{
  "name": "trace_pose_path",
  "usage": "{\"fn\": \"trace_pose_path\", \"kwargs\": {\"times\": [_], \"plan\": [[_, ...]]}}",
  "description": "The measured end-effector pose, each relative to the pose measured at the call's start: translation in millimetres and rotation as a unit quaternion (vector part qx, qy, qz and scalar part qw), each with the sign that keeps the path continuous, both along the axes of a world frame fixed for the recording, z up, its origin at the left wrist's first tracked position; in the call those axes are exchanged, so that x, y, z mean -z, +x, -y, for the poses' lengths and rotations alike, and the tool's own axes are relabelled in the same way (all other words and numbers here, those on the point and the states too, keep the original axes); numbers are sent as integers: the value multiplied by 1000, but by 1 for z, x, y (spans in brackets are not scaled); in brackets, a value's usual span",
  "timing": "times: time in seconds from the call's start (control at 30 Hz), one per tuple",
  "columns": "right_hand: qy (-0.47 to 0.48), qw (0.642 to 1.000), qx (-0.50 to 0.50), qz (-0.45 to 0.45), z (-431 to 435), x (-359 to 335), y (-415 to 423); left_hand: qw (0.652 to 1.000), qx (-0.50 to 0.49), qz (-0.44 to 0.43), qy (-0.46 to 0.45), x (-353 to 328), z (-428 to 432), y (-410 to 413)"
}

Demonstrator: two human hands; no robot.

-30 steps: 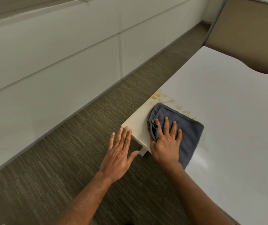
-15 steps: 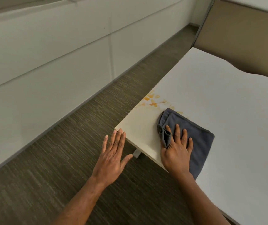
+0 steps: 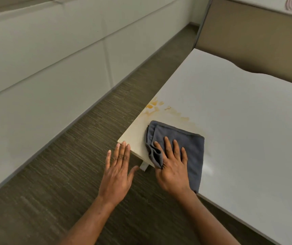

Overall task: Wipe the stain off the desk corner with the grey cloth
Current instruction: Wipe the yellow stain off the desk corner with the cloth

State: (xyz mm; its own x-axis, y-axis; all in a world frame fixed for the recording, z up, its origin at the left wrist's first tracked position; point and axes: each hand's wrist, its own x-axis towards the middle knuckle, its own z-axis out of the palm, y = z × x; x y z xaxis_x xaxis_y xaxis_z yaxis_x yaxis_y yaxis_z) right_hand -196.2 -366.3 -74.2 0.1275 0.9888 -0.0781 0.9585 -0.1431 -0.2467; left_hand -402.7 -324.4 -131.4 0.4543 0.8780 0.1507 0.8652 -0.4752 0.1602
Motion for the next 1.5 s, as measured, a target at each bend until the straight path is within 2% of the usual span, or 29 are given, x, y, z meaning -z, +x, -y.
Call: {"fn": "trace_pose_path", "kwargs": {"times": [0.2,0.33,0.43,0.5,0.63,0.7,0.77,0.9,1.03,1.17,1.3,1.5], "plan": [[-22,992,125,-9,-16,-10,24,1000,-3,12,-11,-4,-1,-1],[-21,997,76,-12,-37,-14,-2,1000,-2,14,-3,-3,0,-1],[-2,1000,18,-9,-22,-10,-14,1000,1,18,10,0,-2,-2],[1,1000,13,-9,-2,-4,-5,1000,1,23,9,2,-3,-3],[15,990,144,4,12,2,28,1000,10,19,20,7,-6,-6],[9,977,214,10,-9,0,36,999,19,9,28,7,-9,-8],[1,971,238,11,-37,-2,33,999,28,0,32,8,-11,-11],[-3,984,178,-5,-84,-6,15,998,40,-5,46,9,-12,-12],[10,994,108,-4,-66,-3,1,998,31,-6,47,10,-9,-10],[28,984,175,14,-36,5,17,998,36,-10,58,11,-11,-10],[9,966,258,16,-74,-2,44,997,41,-3,69,17,-14,-9],[2,987,163,1,-135,-6,30,996,38,14,81,27,-16,-7]]}}
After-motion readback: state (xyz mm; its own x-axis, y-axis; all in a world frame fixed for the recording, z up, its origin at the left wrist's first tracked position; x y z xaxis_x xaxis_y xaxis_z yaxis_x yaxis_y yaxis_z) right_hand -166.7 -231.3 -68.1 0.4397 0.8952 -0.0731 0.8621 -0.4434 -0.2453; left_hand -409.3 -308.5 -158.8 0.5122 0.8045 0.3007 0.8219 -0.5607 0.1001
